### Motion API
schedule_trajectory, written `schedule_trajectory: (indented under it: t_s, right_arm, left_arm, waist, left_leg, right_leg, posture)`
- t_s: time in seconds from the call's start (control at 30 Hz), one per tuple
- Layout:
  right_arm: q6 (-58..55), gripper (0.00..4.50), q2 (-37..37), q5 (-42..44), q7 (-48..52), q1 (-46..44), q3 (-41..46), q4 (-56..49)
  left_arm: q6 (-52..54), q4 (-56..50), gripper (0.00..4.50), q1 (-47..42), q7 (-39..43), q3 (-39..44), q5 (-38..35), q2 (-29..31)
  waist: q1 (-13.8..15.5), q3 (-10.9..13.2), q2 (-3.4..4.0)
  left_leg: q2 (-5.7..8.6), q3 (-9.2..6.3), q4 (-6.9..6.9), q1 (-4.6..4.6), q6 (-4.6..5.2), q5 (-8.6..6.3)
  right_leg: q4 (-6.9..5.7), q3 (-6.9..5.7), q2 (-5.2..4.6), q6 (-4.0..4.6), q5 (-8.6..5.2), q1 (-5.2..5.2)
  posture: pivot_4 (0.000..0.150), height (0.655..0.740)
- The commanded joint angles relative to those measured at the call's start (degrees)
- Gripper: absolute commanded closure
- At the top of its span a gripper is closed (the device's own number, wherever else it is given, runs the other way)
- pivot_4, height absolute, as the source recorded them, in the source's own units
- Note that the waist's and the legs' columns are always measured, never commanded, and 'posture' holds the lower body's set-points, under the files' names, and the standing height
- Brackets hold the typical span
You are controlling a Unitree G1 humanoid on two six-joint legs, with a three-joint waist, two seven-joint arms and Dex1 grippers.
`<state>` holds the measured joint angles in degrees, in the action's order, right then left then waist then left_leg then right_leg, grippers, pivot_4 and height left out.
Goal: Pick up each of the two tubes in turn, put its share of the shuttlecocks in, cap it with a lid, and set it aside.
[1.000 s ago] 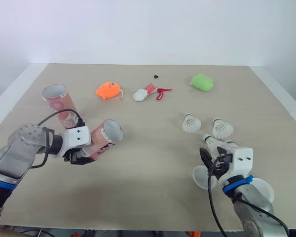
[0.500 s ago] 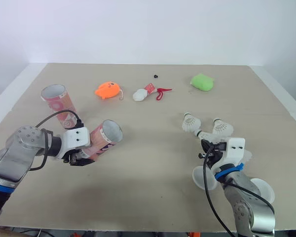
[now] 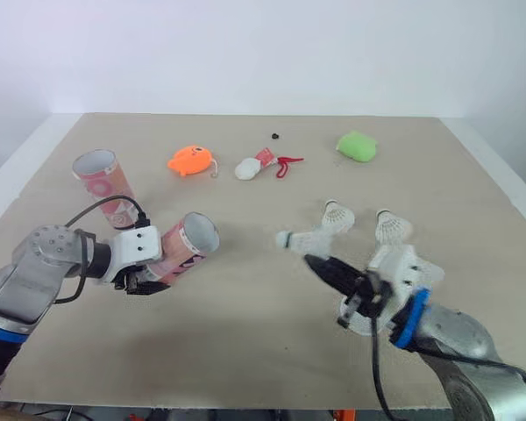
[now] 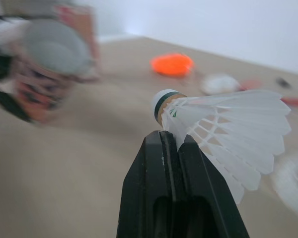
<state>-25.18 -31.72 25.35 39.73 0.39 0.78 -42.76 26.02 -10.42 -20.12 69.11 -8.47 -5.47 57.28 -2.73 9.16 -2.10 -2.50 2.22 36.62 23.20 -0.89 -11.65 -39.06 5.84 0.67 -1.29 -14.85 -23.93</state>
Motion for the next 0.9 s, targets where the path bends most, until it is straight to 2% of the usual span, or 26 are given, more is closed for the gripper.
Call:
schedule_trajectory:
  t_s: [0.03, 0.13, 0.2, 0.43, 0.53, 0.6, 0.63, 0.7, 0.73, 0.8, 0.87, 0.9]
  right_arm:
    - [4.27, 4.46, -0.82, -3.44, 7.23, -15.90, -7.34, 6.71]
    - [9.93, 4.46, 2.21, -8.39, 10.84, -27.03, -14.27, 17.04]
    - [13.25, 4.46, 3.29, -11.55, 13.34, -31.19, -18.22, 21.58]
    - [20.73, 4.46, 8.39, -17.65, 15.77, -37.42, -25.15, 30.27]
    - [18.51, 4.46, 9.25, -15.87, 18.37, -38.78, -25.65, 30.25]
    - [17.29, 3.55, 9.35, -14.56, 19.22, -39.75, -24.33, 30.27]
    - [15.17, 3.55, 9.05, -12.62, 20.01, -41.01, -22.81, 30.12]
    - [11.36, 2.66, 8.23, -9.52, 21.67, -43.82, -20.24, 30.60]
    - [9.70, 2.66, 7.70, -8.30, 22.68, -46.08, -18.85, 31.83]
    - [8.19, 2.96, 6.83, -7.43, 24.25, -50.23, -17.48, 34.81]
    - [8.41, 3.78, 6.84, -8.21, 25.49, -53.49, -17.89, 37.68]
    - [8.61, 3.78, 7.22, -8.85, 26.19, -55.10, -18.70, 39.17]
  left_arm:
    - [-1.29, 1.33, 1.13, -2.03, 1.26, -2.20, 0.63, -0.79]
    - [-1.83, 2.07, 1.13, -3.06, 1.82, -2.86, 0.75, -0.86]
    - [-1.88, 2.08, 1.13, -3.22, 2.03, -2.84, 0.71, -0.78]
    - [-1.40, 1.35, 1.13, -2.37, 1.30, -2.06, 0.31, -0.41]
    - [-1.04, 0.56, 1.13, -1.48, 1.03, -1.55, 0.06, -0.18]
    - [-1.01, 0.45, 1.13, -1.18, 0.86, -1.42, 0.09, -0.08]
    - [-0.94, 0.37, 1.13, -1.06, 0.75, -1.35, 0.10, -0.09]
    - [-0.78, 0.15, 1.13, -0.82, 0.57, -1.17, 0.10, -0.12]
    - [-0.68, -0.07, 1.13, -0.60, 0.47, -1.07, 0.06, -0.10]
    - [-0.47, -0.41, 1.13, -0.27, 0.31, -0.90, 0.01, -0.12]
    - [-0.37, -0.47, 1.13, -0.16, 0.22, -0.84, 0.02, -0.19]
    - [-0.31, -0.47, 1.13, -0.13, 0.16, -0.82, -0.01, -0.22]
  waist:
    - [0.38, -0.02, -0.26]
    - [0.48, -0.01, -0.24]
    - [0.06, 0.05, -0.13]
    - [0.07, 0.03, -0.17]
    - [0.04, 0.02, -0.18]
    - [0.04, 0.02, -0.18]
    - [0.04, 0.02, -0.18]
    - [0.05, 0.03, -0.18]
    - [0.04, 0.04, -0.16]
    - [0.03, 0.04, -0.16]
    - [0.03, 0.05, -0.15]
    - [0.04, 0.04, -0.15]
  left_leg:
    - [0.01, 0.01, 0.00, 0.00, 0.01, 0.01]
    - [0.07, -0.16, 0.01, 0.10, -0.03, -0.15]
    - [0.10, -0.05, 0.00, 0.20, -0.02, -0.15]
    - [0.02, -0.16, -0.06, 0.26, 0.12, -0.25]
    - [-0.06, -0.15, -0.05, 0.18, 0.12, -0.24]
    - [-0.13, -0.16, -0.03, 0.15, 0.12, -0.24]
    - [-0.14, -0.15, -0.02, 0.15, 0.12, -0.24]
    - [-0.14, -0.12, 0.00, 0.15, 0.11, -0.24]
    - [-0.13, -0.12, 0.01, 0.15, 0.11, -0.24]
    - [-0.15, -0.07, 0.02, 0.15, 0.11, -0.24]
    - [-0.15, -0.05, 0.02, 0.15, 0.12, -0.24]
    - [-0.15, -0.05, 0.02, 0.15, 0.11, -0.23]
  right_leg:
    - [0.00, 0.00, 0.00, 0.00, 0.01, 0.00]
    - [0.00, -0.20, 0.02, -0.11, -0.13, 0.03]
    - [0.01, -0.10, 0.02, -0.16, -0.01, -0.12]
    - [-0.04, -0.19, 0.13, -0.01, -0.15, -0.17]
    - [-0.06, -0.22, 0.14, 0.06, -0.08, -0.13]
    - [-0.06, -0.25, 0.15, 0.07, -0.07, -0.09]
    - [-0.06, -0.24, 0.14, 0.07, -0.06, -0.09]
    - [-0.06, -0.22, 0.12, 0.04, -0.04, -0.09]
    - [-0.06, -0.23, 0.10, 0.03, -0.03, -0.08]
    - [-0.06, -0.21, 0.08, 0.03, -0.02, -0.10]
    - [-0.07, -0.23, 0.09, 0.07, 0.01, -0.13]
    - [-0.07, -0.23, 0.09, 0.07, 0.01, -0.13]
  posture:
    - [0.150, 0.7400]
    - [0.150, 0.7400]
    - [0.150, 0.7400]
    - [0.150, 0.7400]
    - [0.150, 0.7400]
    - [0.150, 0.7400]
    - [0.150, 0.7400]
    - [0.150, 0.7400]
    - [0.150, 0.7400]
    - [0.150, 0.7400]
    - [0.150, 0.7400]
    - [0.150, 0.7400]
